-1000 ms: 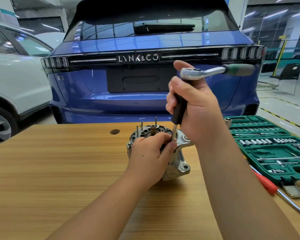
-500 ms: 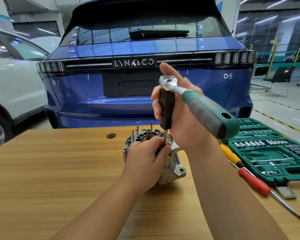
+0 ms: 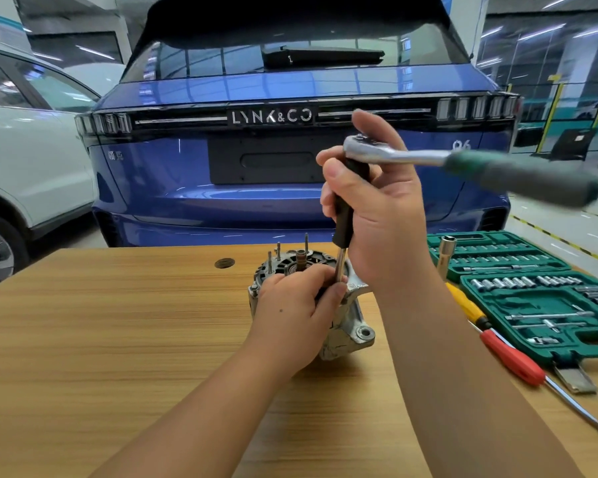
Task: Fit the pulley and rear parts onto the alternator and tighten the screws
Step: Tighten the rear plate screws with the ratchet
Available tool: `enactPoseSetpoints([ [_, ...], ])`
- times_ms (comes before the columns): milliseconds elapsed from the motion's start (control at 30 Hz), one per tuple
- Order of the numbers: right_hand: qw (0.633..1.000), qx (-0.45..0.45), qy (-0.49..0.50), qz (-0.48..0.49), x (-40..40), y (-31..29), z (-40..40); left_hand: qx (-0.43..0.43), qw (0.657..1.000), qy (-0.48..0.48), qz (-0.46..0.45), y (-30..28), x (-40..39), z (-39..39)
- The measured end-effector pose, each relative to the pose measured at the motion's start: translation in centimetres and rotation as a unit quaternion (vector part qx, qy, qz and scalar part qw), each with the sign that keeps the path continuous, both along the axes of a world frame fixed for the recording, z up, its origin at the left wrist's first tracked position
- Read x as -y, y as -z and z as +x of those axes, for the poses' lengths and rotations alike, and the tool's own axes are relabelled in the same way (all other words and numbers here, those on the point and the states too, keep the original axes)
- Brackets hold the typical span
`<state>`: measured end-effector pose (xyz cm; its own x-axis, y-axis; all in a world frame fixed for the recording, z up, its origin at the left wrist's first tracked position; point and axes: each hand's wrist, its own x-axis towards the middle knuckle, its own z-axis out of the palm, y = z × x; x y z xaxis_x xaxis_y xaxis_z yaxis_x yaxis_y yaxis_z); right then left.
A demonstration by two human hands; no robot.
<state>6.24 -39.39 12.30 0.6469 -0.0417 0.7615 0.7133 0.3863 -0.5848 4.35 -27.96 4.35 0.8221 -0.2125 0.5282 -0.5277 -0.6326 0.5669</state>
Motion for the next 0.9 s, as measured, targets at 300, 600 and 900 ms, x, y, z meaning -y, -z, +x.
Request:
enactPoseSetpoints([
  [300,0.991,-0.027,-0.128,-0.017,-0.4,0.2,-0.1,-0.035,0.999,-0.004,0.005,0.6,-0.3,0.5],
  [600,0.990,-0.077,0.120,0.008,-0.7,-0.3,-0.5,0.013,1.000,0.006,0.018,0.4,0.0,0.2],
  [900,0.999,0.019,0.034,0.004,0.2,-0.3,-0.3,0.009,1.000,-0.008,0.007,0.1,0.3,0.0],
])
